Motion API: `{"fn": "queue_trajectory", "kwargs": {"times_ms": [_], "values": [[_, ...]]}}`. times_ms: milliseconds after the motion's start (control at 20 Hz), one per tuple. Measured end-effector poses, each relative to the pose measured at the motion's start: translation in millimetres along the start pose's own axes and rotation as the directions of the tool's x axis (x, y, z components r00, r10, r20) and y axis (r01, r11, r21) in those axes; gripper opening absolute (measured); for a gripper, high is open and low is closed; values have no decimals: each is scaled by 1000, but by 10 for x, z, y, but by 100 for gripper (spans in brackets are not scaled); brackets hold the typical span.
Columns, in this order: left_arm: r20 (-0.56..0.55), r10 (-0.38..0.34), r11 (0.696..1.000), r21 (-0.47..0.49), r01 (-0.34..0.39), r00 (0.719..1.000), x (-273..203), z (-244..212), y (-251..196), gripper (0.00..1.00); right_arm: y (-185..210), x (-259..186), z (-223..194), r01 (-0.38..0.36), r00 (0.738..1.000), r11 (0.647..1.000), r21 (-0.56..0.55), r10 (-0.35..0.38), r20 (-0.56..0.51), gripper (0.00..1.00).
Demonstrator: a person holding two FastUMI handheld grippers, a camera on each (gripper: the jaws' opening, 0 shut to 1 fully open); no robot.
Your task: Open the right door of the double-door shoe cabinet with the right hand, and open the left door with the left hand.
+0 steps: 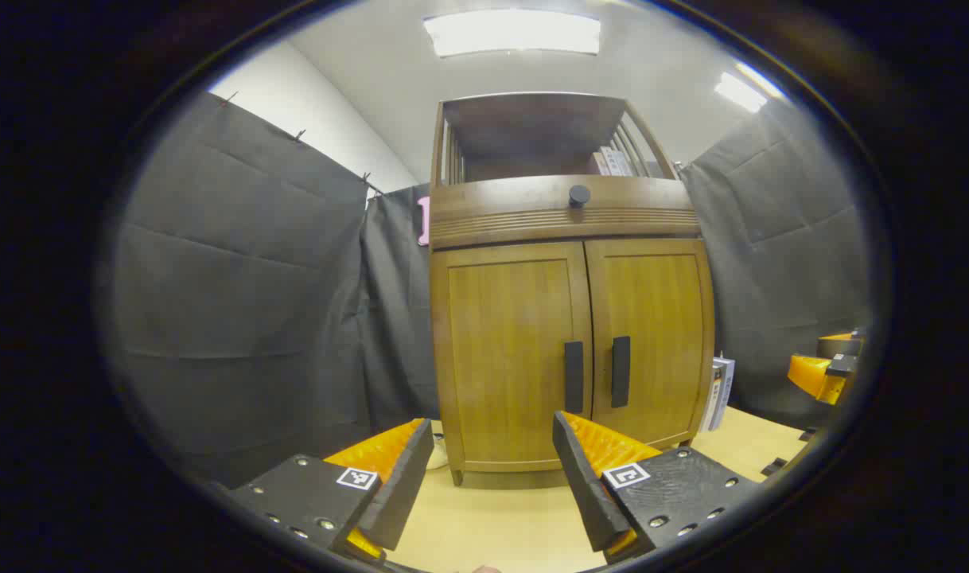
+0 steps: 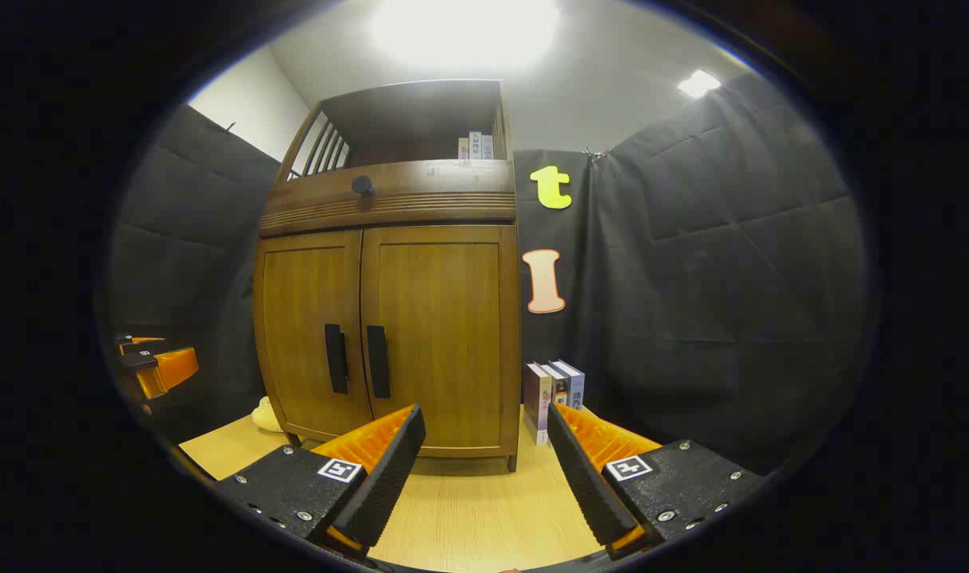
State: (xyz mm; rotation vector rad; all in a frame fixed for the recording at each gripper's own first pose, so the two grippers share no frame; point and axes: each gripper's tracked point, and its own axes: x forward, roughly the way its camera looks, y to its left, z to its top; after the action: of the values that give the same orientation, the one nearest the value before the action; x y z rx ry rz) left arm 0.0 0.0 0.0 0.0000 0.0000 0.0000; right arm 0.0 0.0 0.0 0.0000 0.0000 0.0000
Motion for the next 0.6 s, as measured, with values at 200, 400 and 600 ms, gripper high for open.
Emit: {"fn": "queue_trajectory", "kwargs": {"times_ms": [200,400,600], "values": [[15,9,1000,14,-9,1000,4,30,-8,92,23,-1,6,-21,1000,1000,-6,21,10,95],[22,11,1000,15,-11,1000,-5,39,-21,93,49,16,23,-37,999,999,-2,37,19,95],[27,12,1000,11,-12,1000,-10,52,-29,92,82,56,8,-49,999,999,-11,49,18,95]]}}
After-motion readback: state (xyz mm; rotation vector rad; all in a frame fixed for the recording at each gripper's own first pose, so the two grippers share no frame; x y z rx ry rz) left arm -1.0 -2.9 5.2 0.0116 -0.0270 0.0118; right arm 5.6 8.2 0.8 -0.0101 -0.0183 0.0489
